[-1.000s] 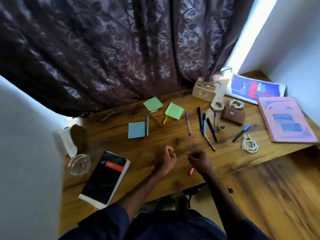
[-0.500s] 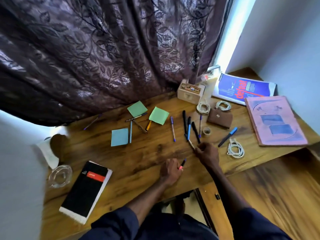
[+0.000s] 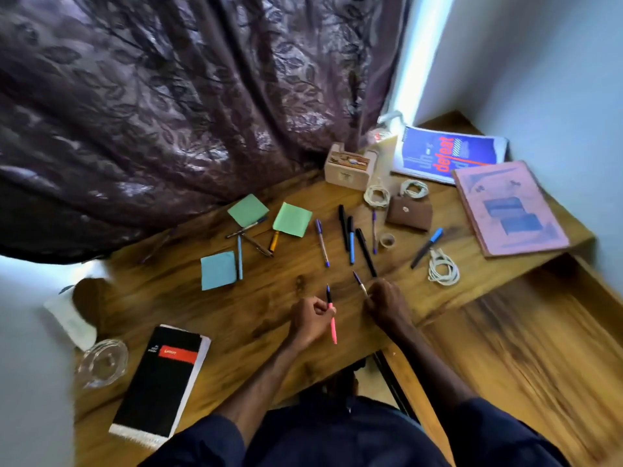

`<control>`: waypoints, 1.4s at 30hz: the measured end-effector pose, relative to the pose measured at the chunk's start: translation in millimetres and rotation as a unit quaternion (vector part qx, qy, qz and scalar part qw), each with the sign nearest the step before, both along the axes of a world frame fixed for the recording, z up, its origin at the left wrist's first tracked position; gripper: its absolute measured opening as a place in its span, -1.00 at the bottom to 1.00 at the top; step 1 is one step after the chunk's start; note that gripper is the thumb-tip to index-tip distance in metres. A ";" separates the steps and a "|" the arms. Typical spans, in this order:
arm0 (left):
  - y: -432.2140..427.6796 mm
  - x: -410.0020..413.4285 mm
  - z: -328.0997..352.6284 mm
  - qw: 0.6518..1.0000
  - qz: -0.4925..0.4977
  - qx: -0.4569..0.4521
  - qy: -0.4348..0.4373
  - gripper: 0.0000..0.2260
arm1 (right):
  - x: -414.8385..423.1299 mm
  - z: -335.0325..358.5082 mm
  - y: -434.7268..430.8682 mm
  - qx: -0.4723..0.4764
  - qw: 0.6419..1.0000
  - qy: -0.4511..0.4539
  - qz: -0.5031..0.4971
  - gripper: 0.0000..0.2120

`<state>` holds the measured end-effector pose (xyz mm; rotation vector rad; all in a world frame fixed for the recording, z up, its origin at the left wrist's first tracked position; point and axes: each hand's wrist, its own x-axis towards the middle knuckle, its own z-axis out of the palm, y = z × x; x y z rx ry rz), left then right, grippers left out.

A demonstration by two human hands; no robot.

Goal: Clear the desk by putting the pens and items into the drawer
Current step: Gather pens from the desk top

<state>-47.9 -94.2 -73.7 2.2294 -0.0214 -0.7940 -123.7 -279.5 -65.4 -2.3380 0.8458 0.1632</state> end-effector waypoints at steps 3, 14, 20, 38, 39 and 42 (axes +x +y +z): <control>-17.0 -13.8 10.1 0.997 -0.038 -0.062 0.030 -0.85 | -38.1 5.6 2.7 0.020 0.999 0.003 -0.029 -0.88; -101.5 -127.9 -0.8 0.953 -0.260 -0.071 0.140 -0.89 | -206.7 8.9 -29.0 0.017 0.954 0.011 -0.300 -0.91; -128.6 -184.7 -21.8 0.947 -0.194 -0.030 0.254 -0.85 | -255.2 -11.8 -39.3 0.060 0.932 0.074 -0.350 -0.84; -178.6 -250.1 -246.2 0.973 0.041 0.157 0.167 -0.63 | -247.8 -104.5 -99.4 0.109 0.959 0.148 -0.214 -0.91; -178.1 -249.9 -250.7 0.972 0.046 0.162 0.167 -0.64 | -246.9 -105.2 -97.9 0.113 0.960 0.149 -0.206 -0.91; -176.5 -251.5 -268.6 0.970 0.053 0.163 0.171 -0.64 | -242.9 -104.2 -93.6 0.112 0.964 0.156 -0.182 -0.92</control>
